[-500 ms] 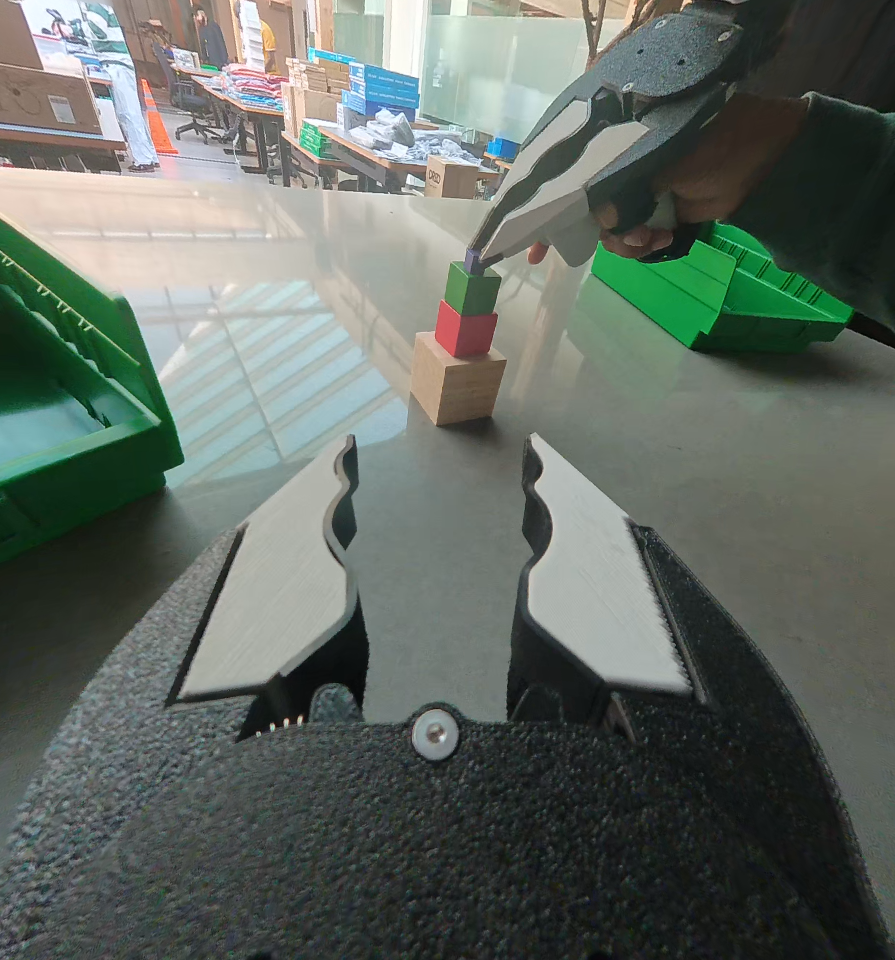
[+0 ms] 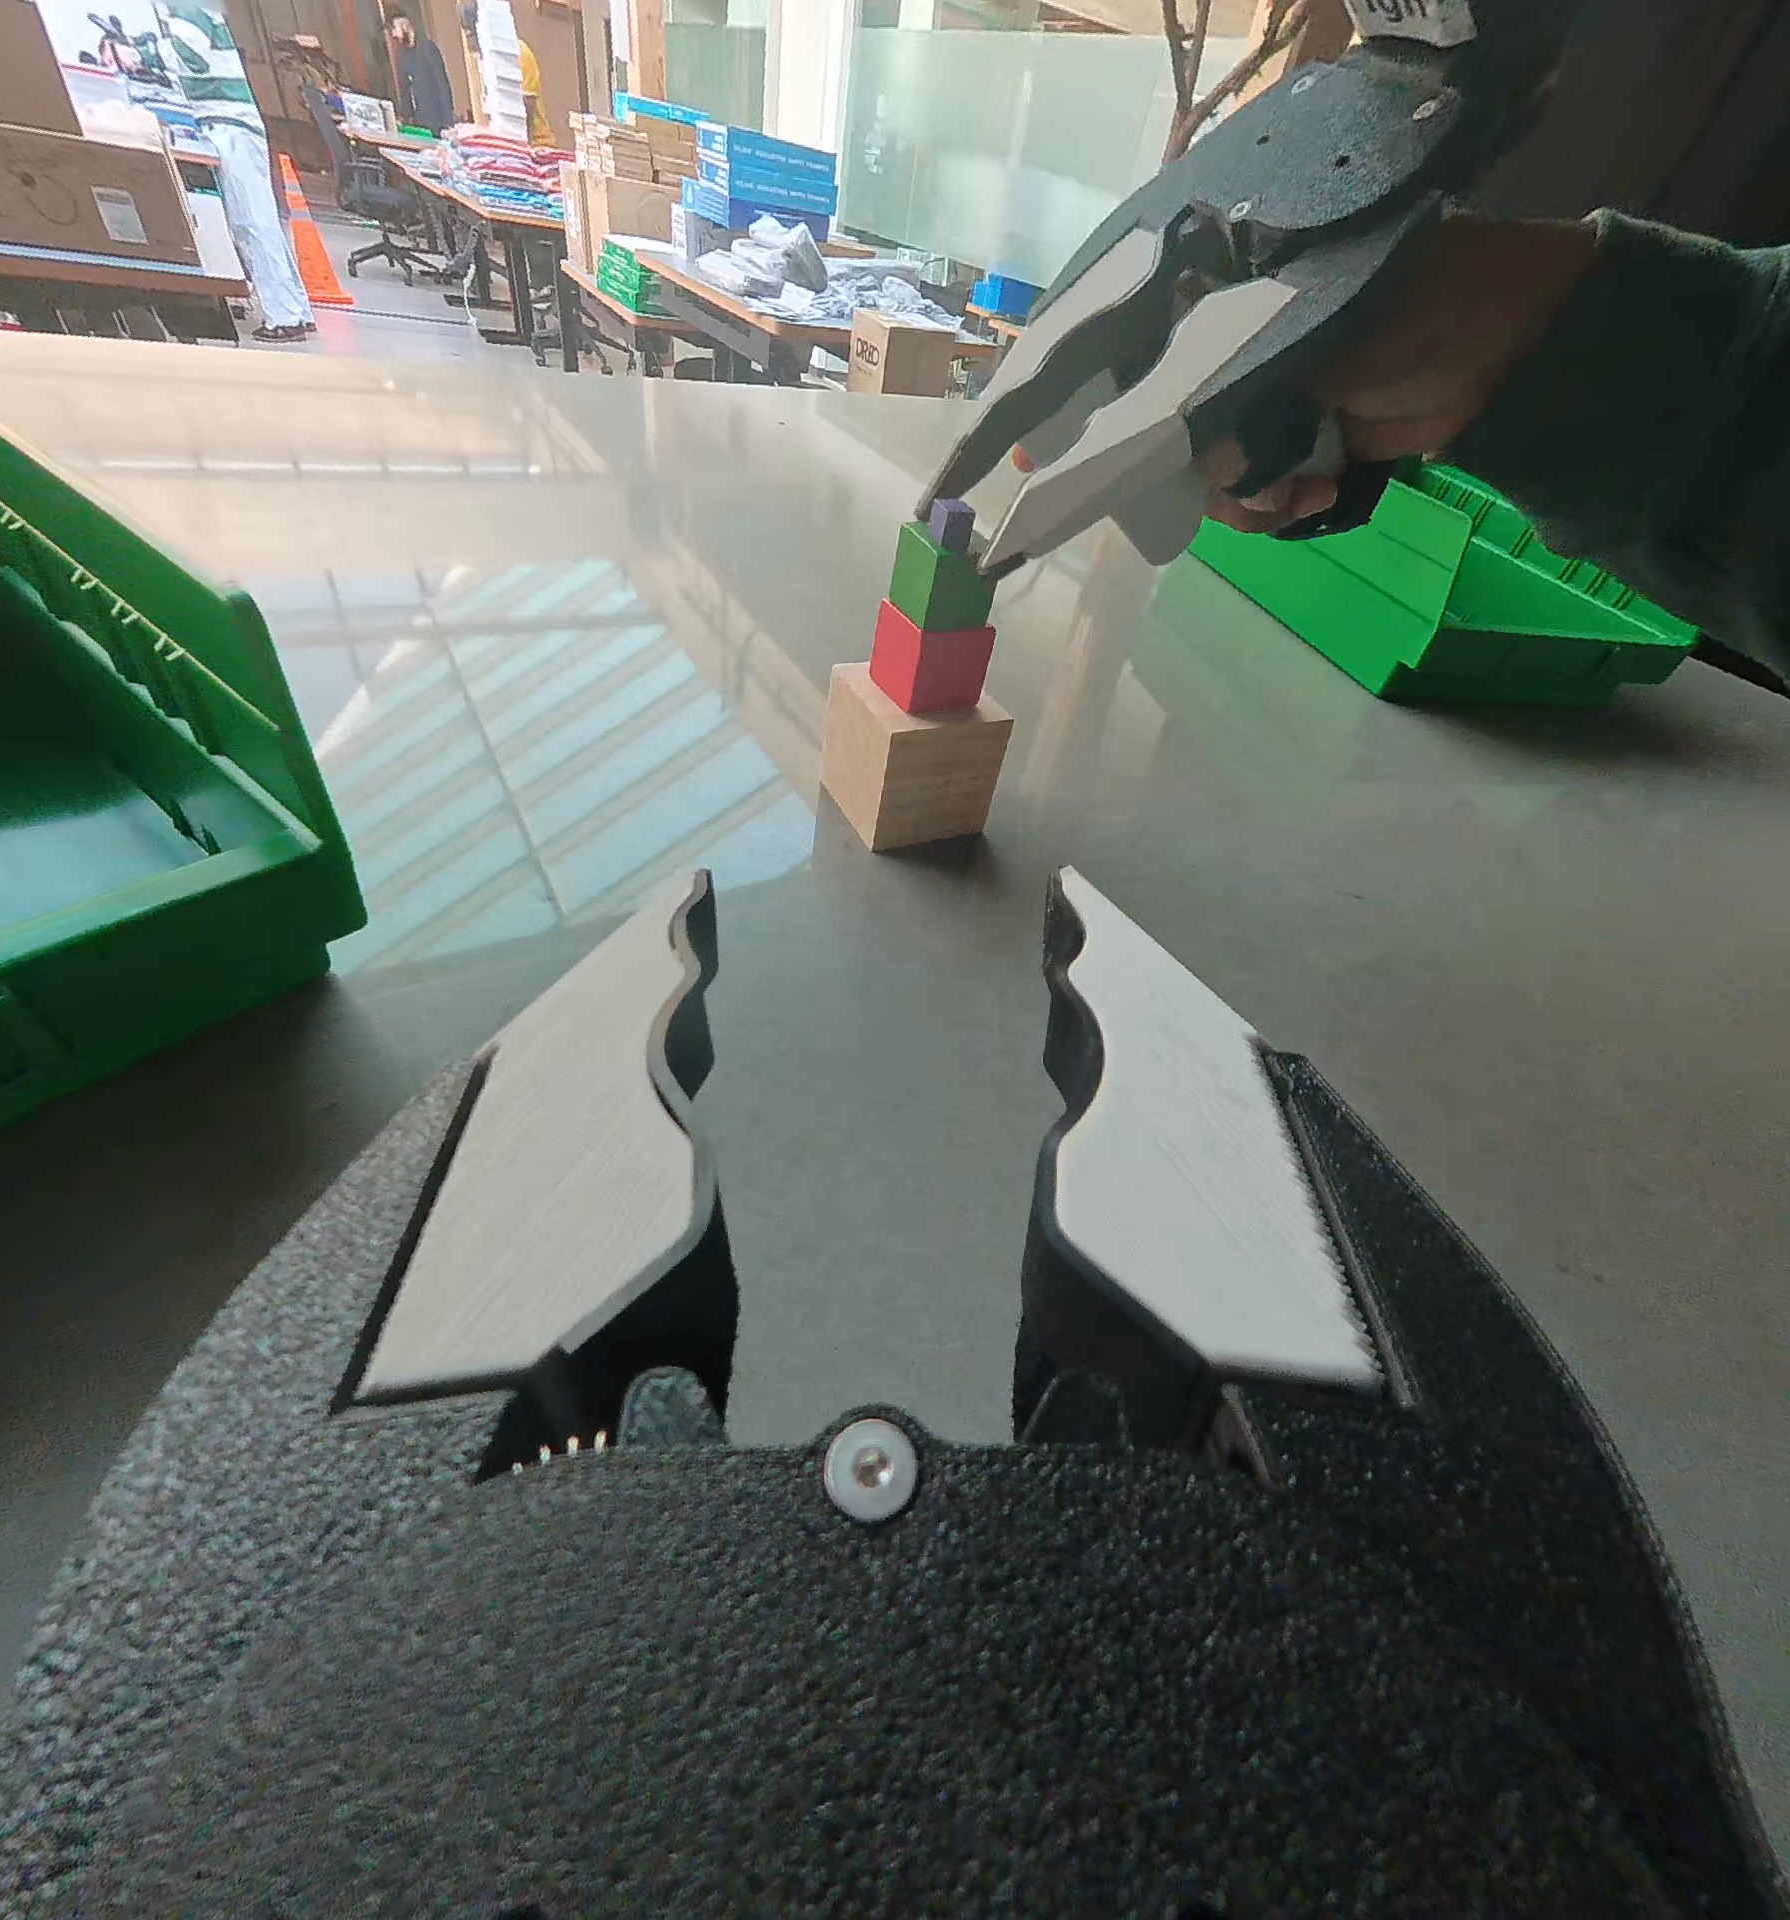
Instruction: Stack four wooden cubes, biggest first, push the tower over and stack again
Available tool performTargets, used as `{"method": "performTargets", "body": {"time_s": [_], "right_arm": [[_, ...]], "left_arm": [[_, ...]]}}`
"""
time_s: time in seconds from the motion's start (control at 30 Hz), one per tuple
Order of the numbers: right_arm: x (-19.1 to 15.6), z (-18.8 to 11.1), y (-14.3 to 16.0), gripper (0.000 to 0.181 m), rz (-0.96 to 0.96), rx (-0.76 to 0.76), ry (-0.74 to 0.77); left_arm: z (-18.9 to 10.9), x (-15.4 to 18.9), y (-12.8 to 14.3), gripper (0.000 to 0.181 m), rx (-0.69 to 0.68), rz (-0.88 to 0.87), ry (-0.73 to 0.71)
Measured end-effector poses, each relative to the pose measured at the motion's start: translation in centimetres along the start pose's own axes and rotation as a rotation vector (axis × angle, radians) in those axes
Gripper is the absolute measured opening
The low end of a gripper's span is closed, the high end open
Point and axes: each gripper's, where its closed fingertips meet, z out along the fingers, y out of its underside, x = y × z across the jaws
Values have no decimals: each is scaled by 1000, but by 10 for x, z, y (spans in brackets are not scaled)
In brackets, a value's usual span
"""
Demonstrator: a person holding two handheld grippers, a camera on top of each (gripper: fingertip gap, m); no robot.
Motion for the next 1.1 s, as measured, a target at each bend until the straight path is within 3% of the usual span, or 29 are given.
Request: {"method": "performTargets", "body": {"time_s": [0.1,1.1], "right_arm": [[1,0,1,26,0,-1,0],[2,-2,3,26,-5,4,-24]], "left_arm": [[0,0,0,63,2,-2,0],[1,-1,1,63,-3,-7,3]]}}
